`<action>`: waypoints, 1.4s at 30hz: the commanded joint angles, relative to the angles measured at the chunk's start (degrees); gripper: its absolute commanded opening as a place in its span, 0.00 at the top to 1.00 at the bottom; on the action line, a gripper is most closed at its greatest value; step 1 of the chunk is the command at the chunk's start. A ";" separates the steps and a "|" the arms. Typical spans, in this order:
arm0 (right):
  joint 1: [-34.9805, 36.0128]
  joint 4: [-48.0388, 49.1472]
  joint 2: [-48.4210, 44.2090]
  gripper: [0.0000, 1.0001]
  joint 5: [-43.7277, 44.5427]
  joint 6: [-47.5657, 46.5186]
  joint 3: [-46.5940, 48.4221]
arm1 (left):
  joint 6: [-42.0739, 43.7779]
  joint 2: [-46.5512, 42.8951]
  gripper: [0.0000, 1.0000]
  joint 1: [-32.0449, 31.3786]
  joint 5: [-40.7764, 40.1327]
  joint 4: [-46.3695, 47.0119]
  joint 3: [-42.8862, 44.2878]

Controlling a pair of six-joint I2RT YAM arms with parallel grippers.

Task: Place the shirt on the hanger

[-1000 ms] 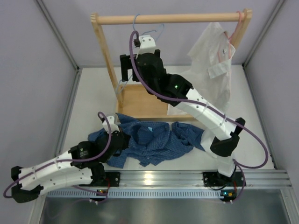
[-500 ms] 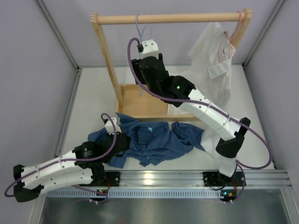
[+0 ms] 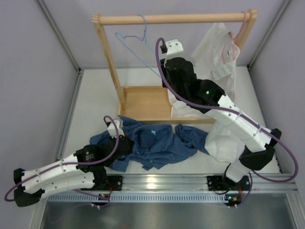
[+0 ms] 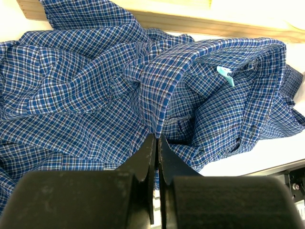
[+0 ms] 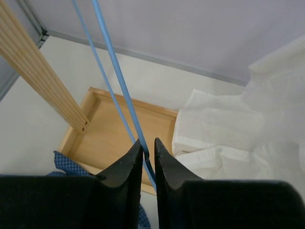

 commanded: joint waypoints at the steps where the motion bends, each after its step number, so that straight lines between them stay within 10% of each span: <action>1: -2.28 -0.75 -1.63 0.87 -2.61 -1.28 -1.01 | -0.18 0.47 1.00 0.20 0.54 2.53 0.80; 25: -7.46 0.57 3.73 0.74 -12.64 -5.59 1.01 | -0.35 -1.63 1.00 0.12 1.51 2.44 0.36; 42: -7.55 8.21 -1.18 1.00 -10.97 -7.34 -2.67 | -0.27 0.73 1.00 0.12 2.91 2.62 2.38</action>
